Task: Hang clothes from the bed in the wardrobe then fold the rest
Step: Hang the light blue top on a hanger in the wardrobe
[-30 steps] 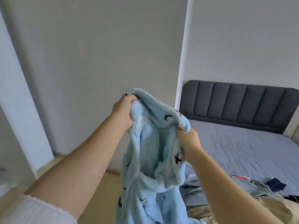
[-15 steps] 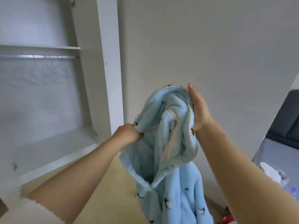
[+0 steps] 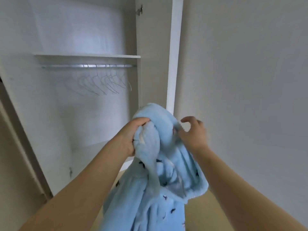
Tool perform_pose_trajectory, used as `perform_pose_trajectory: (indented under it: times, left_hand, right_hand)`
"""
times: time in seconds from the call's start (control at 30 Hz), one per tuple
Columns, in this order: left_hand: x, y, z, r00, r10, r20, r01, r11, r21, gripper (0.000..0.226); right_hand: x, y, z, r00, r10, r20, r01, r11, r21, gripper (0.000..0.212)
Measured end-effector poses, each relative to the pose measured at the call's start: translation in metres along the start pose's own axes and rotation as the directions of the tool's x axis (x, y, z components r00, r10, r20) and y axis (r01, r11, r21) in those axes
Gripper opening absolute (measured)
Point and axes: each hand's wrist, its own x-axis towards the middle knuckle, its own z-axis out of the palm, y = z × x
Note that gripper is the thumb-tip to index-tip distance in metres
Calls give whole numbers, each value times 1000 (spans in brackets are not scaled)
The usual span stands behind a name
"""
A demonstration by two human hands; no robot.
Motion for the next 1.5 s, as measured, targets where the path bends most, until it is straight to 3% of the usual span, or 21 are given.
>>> perform_pose_trajectory:
  times: [0.07,0.13,0.3,0.33,0.43,0.5,0.63,0.73,0.8,0.87,0.93,1.2,1.4,1.5]
  left_hand:
    - [18,17,-20,990,79,-118,-61,986,152,21]
    - [32,36,-42,974,139,-177,-98,970,224,24]
    - [62,76,-110,926,293,-240,-283,956,78,20]
    - [70,83,-121,911,323,-255,-327,945,27,21]
    - [105,108,-155,871,360,-334,-437,879,-192,25]
    - [134,126,-183,834,365,-413,-458,876,-151,28]
    - [191,158,-243,719,312,-621,-459,884,-89,40]
    - [227,175,-278,573,238,-784,-466,882,-73,40]
    - [249,183,-301,535,238,-811,-498,864,-75,28]
    - [270,190,-321,534,236,-812,-513,853,-90,17]
    - [292,200,-340,545,219,-809,-517,847,-120,26]
    - [394,246,-419,586,251,-770,-549,822,-151,20]
    - [460,287,-480,623,227,-749,-474,871,-130,15]
    - [481,301,-508,637,230,-736,-469,873,-134,19]
  right_hand:
    - [6,-13,44,956,-39,290,30,999,35,55]
    - [16,-24,84,873,-48,485,-6,994,109,61]
    - [62,-52,186,657,-303,691,45,930,365,66]
    - [73,-59,204,642,-318,697,45,924,380,68]
    - [117,-75,255,755,-244,608,-10,924,383,55]
    - [156,-86,285,807,-208,553,-39,915,401,46]
    - [232,-115,341,704,-238,669,-12,938,347,40]
    - [272,-140,388,606,-276,746,5,939,344,40]
    - [288,-151,423,560,-311,768,30,934,356,29]
    - [303,-160,458,554,-330,765,65,932,356,19]
    - [320,-169,489,561,-340,754,94,932,350,18]
    - [415,-219,594,632,-441,637,244,894,377,41]
    - [483,-276,675,684,-421,595,253,903,348,33]
    - [507,-290,712,722,-366,587,187,920,345,34]
